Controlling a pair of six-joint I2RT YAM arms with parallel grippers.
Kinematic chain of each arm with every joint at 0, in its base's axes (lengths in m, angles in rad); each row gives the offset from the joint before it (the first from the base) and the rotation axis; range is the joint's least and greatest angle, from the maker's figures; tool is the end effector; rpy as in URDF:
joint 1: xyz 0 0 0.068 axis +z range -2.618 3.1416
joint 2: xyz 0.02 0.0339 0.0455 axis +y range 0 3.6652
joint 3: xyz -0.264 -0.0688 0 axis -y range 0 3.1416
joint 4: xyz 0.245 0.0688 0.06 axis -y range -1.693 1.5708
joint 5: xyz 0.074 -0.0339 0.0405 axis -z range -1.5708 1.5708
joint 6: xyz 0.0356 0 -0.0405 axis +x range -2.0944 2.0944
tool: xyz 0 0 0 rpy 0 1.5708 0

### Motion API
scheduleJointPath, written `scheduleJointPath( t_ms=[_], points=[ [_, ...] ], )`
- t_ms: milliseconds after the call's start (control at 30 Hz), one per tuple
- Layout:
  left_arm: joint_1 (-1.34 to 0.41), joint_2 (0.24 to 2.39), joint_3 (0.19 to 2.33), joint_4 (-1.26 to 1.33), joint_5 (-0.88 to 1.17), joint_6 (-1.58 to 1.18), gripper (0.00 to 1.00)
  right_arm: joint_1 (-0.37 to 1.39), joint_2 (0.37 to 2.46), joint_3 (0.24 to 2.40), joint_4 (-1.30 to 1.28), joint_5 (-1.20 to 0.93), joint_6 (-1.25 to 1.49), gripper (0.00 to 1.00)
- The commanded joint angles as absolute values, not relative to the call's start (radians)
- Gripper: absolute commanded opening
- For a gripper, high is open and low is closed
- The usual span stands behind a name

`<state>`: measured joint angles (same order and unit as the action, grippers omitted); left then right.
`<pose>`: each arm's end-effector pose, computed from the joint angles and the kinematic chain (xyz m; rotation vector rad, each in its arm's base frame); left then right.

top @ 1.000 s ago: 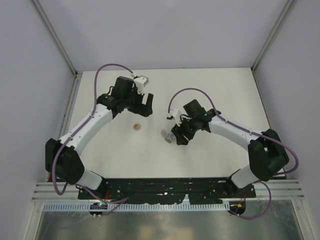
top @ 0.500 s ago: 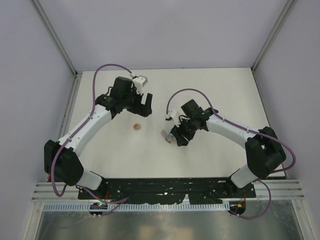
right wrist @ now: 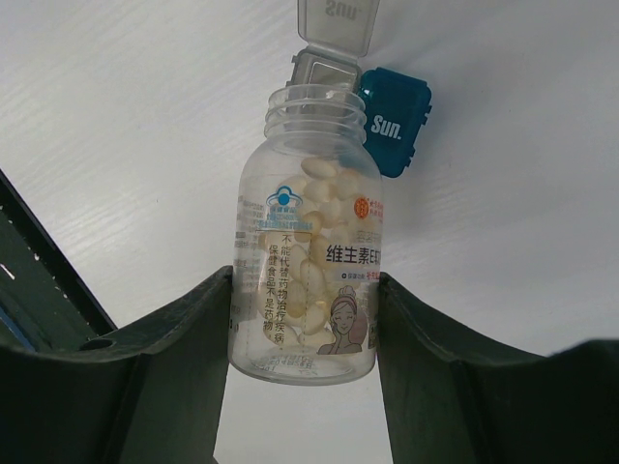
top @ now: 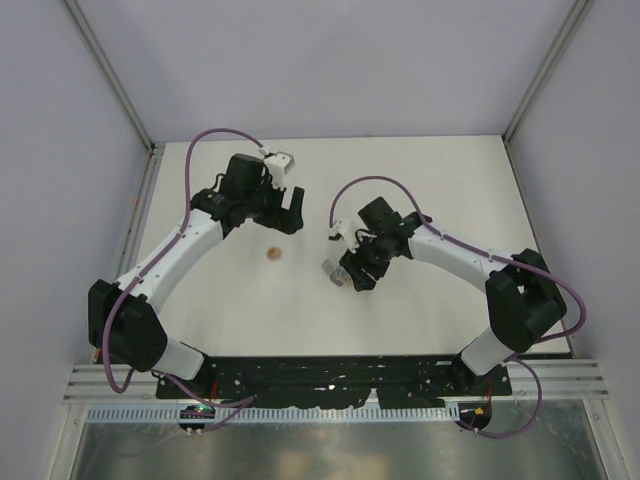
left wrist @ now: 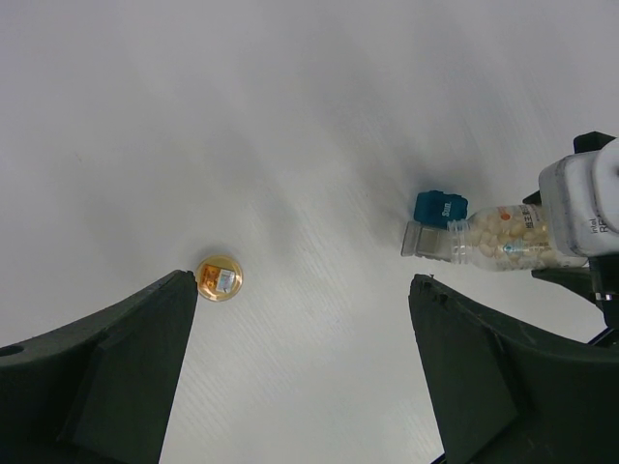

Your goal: Sort the pills into containers

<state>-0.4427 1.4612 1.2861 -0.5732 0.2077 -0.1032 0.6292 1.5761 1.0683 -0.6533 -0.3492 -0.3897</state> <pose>0.2883 -0.1448 0.3183 0.5030 2.3014 -0.5129 0.2414 0.1908 0.2122 -1.4171 2.3318 0.5452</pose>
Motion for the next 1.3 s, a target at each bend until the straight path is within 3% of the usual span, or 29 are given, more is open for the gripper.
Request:
scheduleJointPath(
  t_ms=[0,1267],
  points=[
    [-0.437,1.419,1.285,-0.534,0.229,-0.114,0.94,0.64,1.583,1.118,-0.669,-0.339,-0.399,0.06],
    [-0.423,1.414,1.275,-0.531,0.241,-0.126,0.94,0.67,1.634,1.201,-0.764,-0.302,-0.419,0.06]
  ],
)
